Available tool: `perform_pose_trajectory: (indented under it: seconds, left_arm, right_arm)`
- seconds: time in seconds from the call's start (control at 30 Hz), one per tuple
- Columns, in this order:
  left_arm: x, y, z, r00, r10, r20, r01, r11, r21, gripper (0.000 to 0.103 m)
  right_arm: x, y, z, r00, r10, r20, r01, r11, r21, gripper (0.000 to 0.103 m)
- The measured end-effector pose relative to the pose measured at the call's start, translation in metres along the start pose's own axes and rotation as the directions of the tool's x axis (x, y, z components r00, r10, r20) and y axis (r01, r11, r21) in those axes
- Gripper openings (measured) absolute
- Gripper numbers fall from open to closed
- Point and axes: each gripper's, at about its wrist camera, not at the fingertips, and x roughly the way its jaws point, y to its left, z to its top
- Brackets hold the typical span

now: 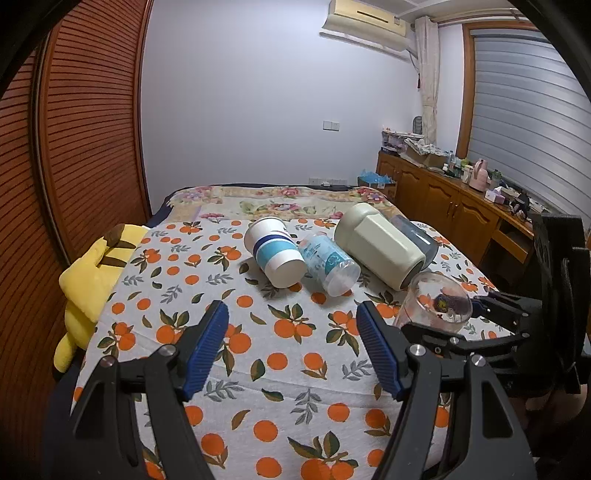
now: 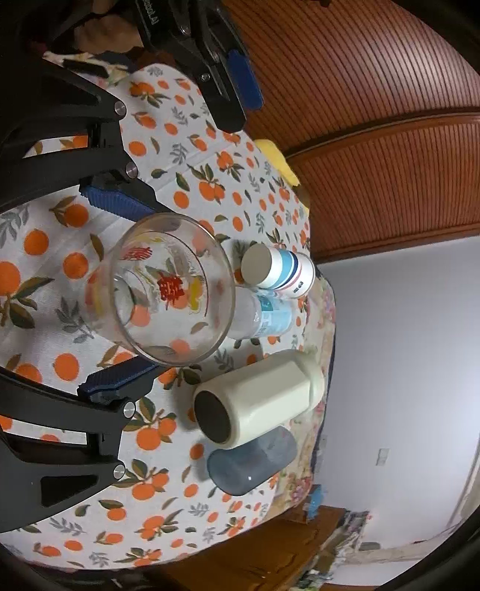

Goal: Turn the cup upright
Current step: 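Turn the glass rim-up with the right tool and lower it onto the bed, then open the right tool and pull it back from the standing glass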

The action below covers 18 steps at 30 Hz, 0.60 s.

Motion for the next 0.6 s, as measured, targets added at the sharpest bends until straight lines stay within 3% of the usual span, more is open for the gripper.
perform_pose_trajectory:
  seconds: [0.27, 0.47, 0.6]
  left_arm:
    - [-0.007, -0.017, 0.010, 1.000, 0.005, 0.017, -0.006, 1.000, 0.031, 0.073]
    - [-0.015, -0.032, 0.020, 0.999, 0.020, 0.037, -0.022, 0.998, 0.054, 0.074]
    - [-0.020, -0.041, 0.024, 0.998, 0.031, 0.058, -0.035, 0.997, 0.068, 0.083]
  right_arm:
    - [-0.022, -0.007, -0.004, 0.999, -0.003, 0.041, 0.002, 1.000, 0.025, 0.084]
    - [-0.052, -0.013, -0.002, 0.993, -0.021, 0.119, 0.016, 0.999, 0.045, 0.089]
    - [-0.072, -0.019, 0.002, 0.986, -0.028, 0.166, 0.019, 0.998, 0.056, 0.091]
